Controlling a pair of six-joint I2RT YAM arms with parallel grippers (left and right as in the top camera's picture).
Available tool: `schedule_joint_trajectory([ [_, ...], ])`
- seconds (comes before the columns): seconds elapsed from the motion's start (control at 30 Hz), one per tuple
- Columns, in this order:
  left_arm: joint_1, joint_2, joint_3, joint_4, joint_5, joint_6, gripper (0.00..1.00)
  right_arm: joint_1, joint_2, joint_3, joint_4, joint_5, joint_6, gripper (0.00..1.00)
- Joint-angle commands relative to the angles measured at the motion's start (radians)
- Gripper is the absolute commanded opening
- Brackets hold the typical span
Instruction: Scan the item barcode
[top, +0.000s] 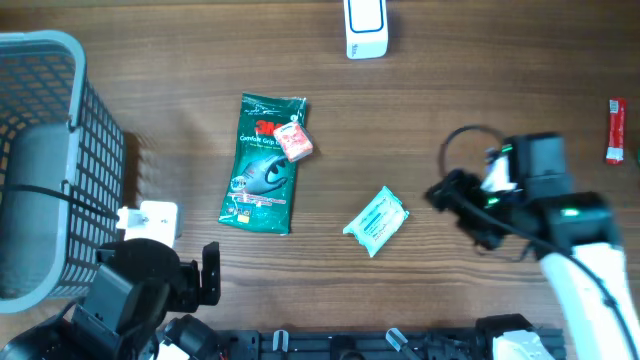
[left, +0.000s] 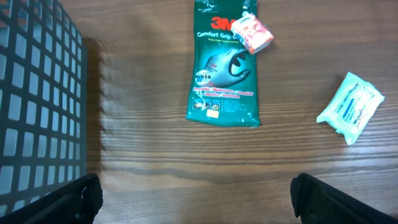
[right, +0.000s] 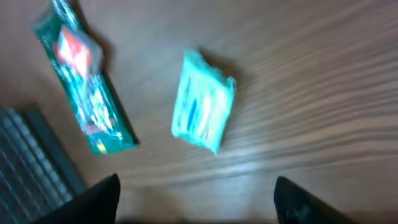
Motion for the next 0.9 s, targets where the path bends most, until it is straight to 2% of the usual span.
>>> schedule_joint_trajectory([
  [0.0, 0.003, -0.005, 0.003, 0.002, -0.009, -0.009, 1.0, 0.132, 0.005, -0.222, 0.245, -0.099, 0.074, 0.77],
  [0.1, 0.003, -0.005, 0.003, 0.002, -0.009, -0.009, 1.0, 0.209, 0.048, -0.345, 0.438, -0.023, 0.136, 0.74],
  [0.2, 0.003, -0.005, 0.003, 0.002, -0.009, -0.009, 1.0, 0.245, 0.136, -0.388, 0.523, 0.027, 0.197, 0.72],
  [0.33, 0.003, -0.005, 0.003, 0.002, -0.009, -0.009, 1.0, 0.249, 0.274, -0.388, 0.6, 0.04, 0.193, 0.72],
  [0.4, 0.003, -0.005, 0.003, 0.002, -0.009, -0.009, 1.0, 0.249, 0.372, -0.388, 0.661, 0.049, 0.19, 0.68],
  [0.47, 0.003, -0.005, 0.003, 0.002, -0.009, -0.009, 1.0, 0.249, 0.45, -0.388, 0.7, 0.047, 0.19, 0.31],
  [0.5, 0.003, -0.005, 0.003, 0.002, -0.009, -0.009, 1.0, 0.249, 0.476, -0.388, 0.702, 0.046, 0.192, 0.24],
  [0.53, 0.003, -0.005, 0.003, 0.002, -0.009, -0.009, 1.0, 0.249, 0.496, -0.388, 0.701, 0.036, 0.192, 0.11],
  [0.57, 0.003, -0.005, 0.003, 0.002, -0.009, -0.009, 1.0, 0.249, 0.51, -0.388, 0.7, 0.013, 0.189, 0.04],
  [0.7, 0.003, -0.005, 0.003, 0.002, -0.009, -0.009, 1.0, 0.247, 0.492, -0.375, 0.7, -0.153, 0.173, 0.04],
  [0.8, 0.003, -0.005, 0.003, 0.002, -0.009, -0.009, 1.0, 0.228, 0.44, -0.335, 0.697, -0.421, 0.12, 0.04],
  [0.87, 0.003, -0.005, 0.003, 0.002, -0.009, -0.009, 1.0, 0.214, 0.404, -0.328, 0.697, -0.552, 0.248, 0.04],
])
